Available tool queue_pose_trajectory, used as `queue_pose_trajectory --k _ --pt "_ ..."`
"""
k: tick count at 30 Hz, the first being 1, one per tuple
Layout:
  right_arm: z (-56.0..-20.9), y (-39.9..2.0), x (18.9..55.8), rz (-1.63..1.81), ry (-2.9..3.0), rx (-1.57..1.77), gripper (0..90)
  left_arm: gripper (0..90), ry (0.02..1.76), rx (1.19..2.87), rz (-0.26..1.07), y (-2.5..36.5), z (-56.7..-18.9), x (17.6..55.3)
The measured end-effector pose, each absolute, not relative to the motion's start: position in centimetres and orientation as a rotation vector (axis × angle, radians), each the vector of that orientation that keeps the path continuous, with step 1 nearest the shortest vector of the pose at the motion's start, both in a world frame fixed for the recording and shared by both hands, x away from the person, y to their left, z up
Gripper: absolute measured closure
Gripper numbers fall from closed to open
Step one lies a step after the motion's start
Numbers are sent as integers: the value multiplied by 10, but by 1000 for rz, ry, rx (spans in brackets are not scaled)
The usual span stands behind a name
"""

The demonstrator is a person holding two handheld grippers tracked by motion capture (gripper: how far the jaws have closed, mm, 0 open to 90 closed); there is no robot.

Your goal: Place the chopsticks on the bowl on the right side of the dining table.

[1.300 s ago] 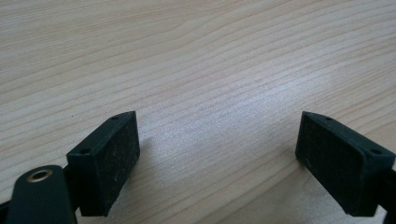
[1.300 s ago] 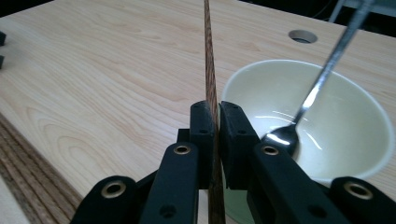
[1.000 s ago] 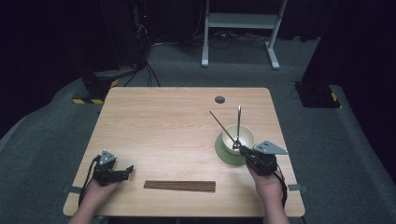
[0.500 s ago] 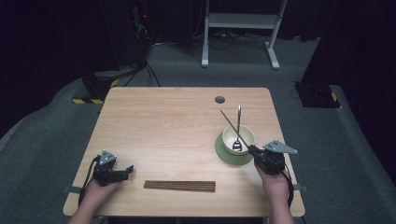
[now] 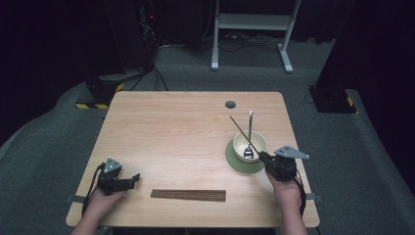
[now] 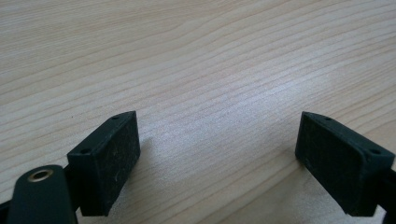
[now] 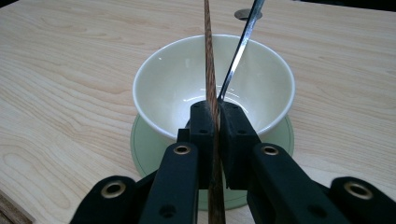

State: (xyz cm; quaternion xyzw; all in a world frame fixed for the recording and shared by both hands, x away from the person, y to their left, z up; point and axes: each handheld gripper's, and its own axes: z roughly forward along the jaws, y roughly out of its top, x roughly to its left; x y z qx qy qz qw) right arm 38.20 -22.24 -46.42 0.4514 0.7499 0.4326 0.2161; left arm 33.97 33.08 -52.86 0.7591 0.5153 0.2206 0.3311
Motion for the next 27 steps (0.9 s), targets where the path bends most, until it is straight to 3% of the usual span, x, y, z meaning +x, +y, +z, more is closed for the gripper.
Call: queue_pose_trajectory --k 27 --pt "-469 -216 388 1199 2085 1260 838 139 1349 1984 580 331 -529 339"
